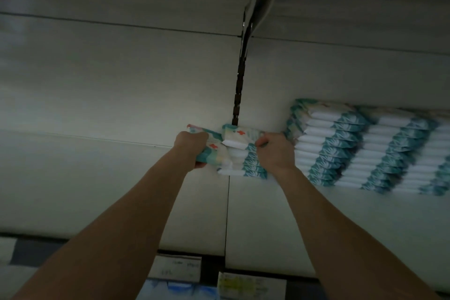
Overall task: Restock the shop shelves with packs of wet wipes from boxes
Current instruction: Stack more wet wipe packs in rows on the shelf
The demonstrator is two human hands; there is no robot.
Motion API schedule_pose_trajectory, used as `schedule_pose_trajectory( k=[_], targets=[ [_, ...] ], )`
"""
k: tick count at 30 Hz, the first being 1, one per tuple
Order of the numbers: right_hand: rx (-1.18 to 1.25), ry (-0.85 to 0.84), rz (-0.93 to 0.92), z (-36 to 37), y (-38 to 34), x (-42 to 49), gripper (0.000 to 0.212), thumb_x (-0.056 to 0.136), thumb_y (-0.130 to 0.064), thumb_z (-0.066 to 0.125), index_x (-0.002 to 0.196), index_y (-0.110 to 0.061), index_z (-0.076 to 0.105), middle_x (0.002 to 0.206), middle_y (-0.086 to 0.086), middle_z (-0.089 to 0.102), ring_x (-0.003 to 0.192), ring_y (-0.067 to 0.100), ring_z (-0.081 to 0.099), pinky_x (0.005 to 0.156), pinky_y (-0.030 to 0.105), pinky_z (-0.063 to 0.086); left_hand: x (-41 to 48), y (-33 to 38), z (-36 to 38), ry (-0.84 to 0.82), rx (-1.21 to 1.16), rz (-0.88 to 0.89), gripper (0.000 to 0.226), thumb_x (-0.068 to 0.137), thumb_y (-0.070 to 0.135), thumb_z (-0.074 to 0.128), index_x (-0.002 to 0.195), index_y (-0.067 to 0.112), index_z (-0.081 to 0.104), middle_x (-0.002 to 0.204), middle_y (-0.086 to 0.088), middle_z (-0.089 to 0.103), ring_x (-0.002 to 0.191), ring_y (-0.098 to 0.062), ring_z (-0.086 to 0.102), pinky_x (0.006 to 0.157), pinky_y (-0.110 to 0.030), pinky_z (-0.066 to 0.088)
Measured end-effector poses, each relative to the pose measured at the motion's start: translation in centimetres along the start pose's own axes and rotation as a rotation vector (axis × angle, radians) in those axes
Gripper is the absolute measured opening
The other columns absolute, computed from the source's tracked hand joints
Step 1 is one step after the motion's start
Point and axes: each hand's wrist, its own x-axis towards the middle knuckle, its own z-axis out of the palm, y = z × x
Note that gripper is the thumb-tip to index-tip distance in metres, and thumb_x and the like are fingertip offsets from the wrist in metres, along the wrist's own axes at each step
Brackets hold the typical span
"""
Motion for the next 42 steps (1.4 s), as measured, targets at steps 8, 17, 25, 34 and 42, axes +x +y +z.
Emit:
schedule_pose_trajectory(
  k=[8, 17, 25, 34, 42],
  targets=[
    [-0.163, -0.036, 0.007, 0.4, 0.1, 0.3, 0.023, 0.095, -0.010, 0.050, 0.111, -0.008, 0.066, 0.115, 0.009, 0.065, 0.104, 0.024, 0.062, 0.085, 0.027, 0.048, 0.1, 1.3, -1.6, 0.065, -0.060, 0.101, 0.038, 0.095, 0.022, 0.055, 0.127, 0.002, 0.050, 0.110, -0.016, 0.061, 0.080, -0.025, 0.061, 0.045, -0.029, 0.043],
    [0.153, 0.022, -0.066, -3.0, -2.7, -0.6, 0.029, 0.096, -0.025, 0.047, 0.116, -0.013, 0.064, 0.117, 0.009, 0.060, 0.103, 0.023, 0.057, 0.082, 0.027, 0.045, -2.2, 2.5, 0.6, -0.316, -0.344, -0.002, 0.010, 0.092, 0.004, 0.051, 0.099, 0.004, 0.058, 0.090, -0.017, 0.066, 0.074, -0.027, 0.066, 0.049, -0.033, 0.057],
    [0.526, -0.324, 0.108, -4.0, -2.6, -0.1, 0.010, 0.088, -0.021, 0.065, 0.096, -0.015, 0.066, 0.089, 0.000, 0.065, 0.071, 0.010, 0.060, 0.058, 0.019, 0.048, -2.6, 3.0, 1.4, -0.450, -0.209, -0.037, 0.018, 0.090, 0.012, 0.061, 0.107, 0.006, 0.061, 0.090, -0.014, 0.069, 0.072, -0.026, 0.068, 0.054, -0.035, 0.057],
    [0.908, -0.207, 0.373, -3.4, -2.7, -0.3, 0.016, 0.092, -0.006, 0.059, 0.106, 0.001, 0.055, 0.073, 0.013, 0.059, 0.040, 0.009, 0.057, 0.040, 0.021, 0.051, -2.7, 2.2, 0.0, -0.516, -0.180, -0.107, 0.022, 0.088, 0.008, 0.062, 0.109, 0.003, 0.055, 0.094, -0.018, 0.067, 0.075, -0.023, 0.067, 0.062, -0.031, 0.059],
    [0.551, -0.082, 0.240, -3.2, -1.5, 0.8, 0.027, 0.091, -0.014, 0.061, 0.065, -0.007, 0.056, 0.062, 0.011, 0.060, 0.057, 0.024, 0.059, 0.072, 0.048, 0.056, -1.7, 3.8, 2.3, -0.226, -0.043, 0.200, 0.049, 0.084, -0.007, 0.065, 0.130, -0.001, 0.050, 0.128, -0.021, 0.057, 0.111, -0.030, 0.060, 0.089, -0.040, 0.054]
  ],
)
